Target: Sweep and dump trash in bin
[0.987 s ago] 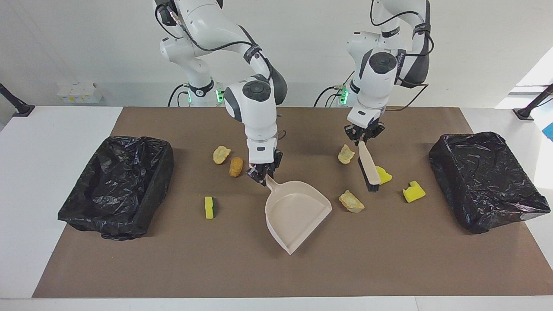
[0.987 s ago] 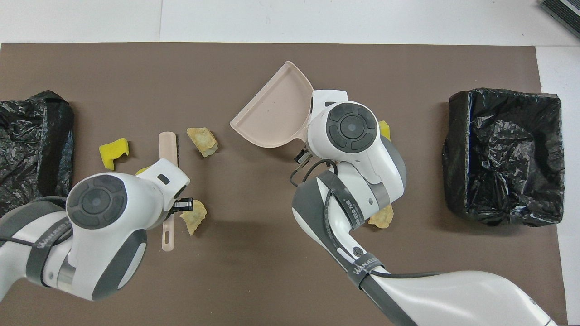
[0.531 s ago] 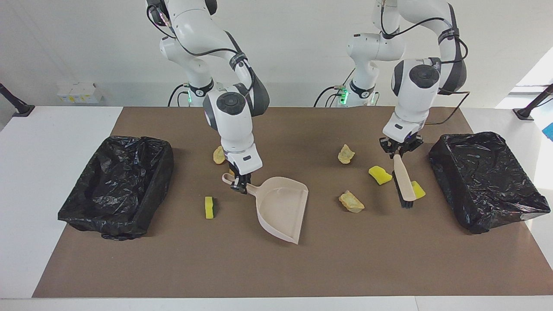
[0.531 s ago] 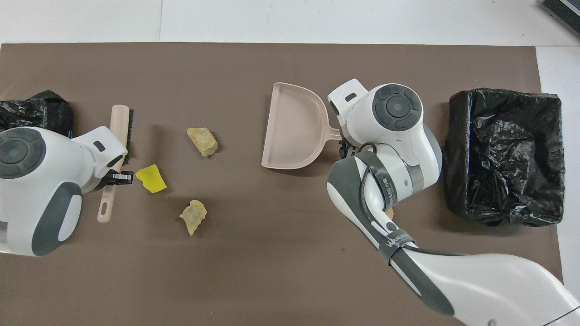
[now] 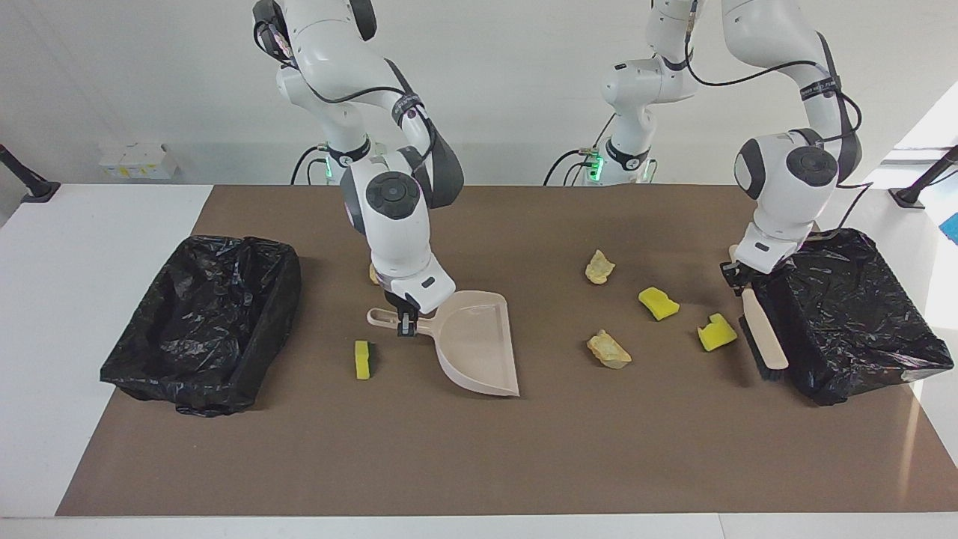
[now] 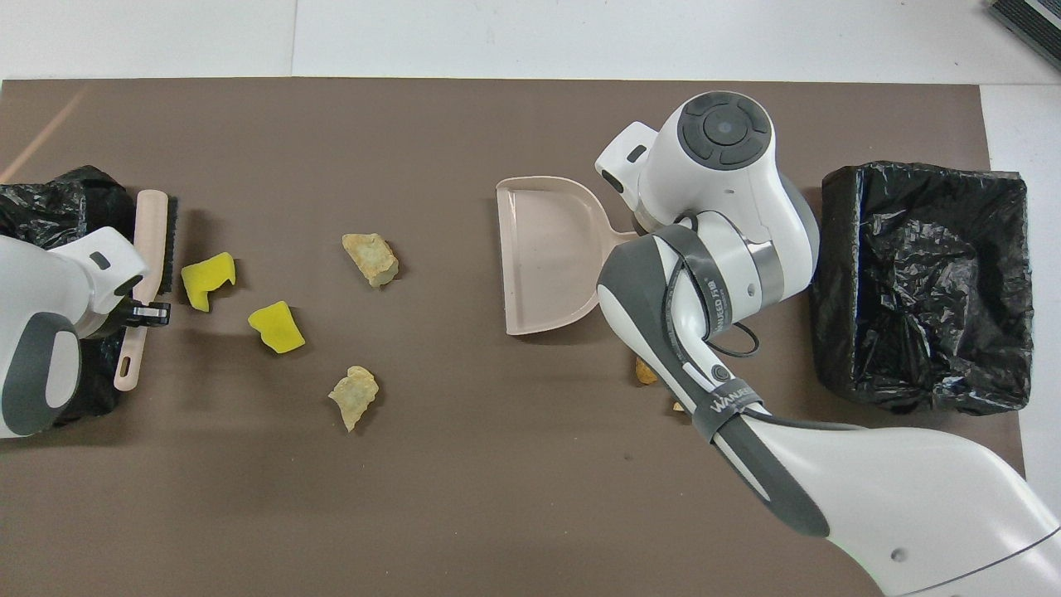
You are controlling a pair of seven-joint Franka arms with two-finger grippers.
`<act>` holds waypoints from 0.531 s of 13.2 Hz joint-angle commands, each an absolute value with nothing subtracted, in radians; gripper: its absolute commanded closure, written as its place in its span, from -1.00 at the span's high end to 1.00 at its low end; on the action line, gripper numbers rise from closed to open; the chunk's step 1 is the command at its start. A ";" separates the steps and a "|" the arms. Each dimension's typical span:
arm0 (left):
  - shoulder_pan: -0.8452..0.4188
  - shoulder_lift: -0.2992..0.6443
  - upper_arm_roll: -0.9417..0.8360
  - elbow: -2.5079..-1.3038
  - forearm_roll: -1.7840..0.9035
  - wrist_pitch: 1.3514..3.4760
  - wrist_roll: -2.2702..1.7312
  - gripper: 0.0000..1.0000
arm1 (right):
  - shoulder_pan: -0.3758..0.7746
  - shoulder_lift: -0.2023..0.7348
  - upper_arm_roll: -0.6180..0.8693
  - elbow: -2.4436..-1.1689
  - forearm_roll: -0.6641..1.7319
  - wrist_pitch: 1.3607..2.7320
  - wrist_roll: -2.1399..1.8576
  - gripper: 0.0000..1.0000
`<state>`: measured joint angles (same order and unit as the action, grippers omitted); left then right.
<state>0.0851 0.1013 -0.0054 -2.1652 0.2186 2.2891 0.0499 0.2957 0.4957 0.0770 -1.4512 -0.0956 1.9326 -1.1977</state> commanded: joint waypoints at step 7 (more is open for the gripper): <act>-0.106 0.092 -0.026 -2.206 0.192 2.283 -0.133 -1.00 | 0.350 0.569 0.091 -1.405 -0.127 1.953 -1.200 -1.00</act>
<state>-0.0507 0.1174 -0.0383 -2.1816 0.2124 2.2868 -0.0694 0.3470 0.5579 0.0824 -1.4204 -0.1024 1.9362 -1.2309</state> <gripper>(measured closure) 0.740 0.674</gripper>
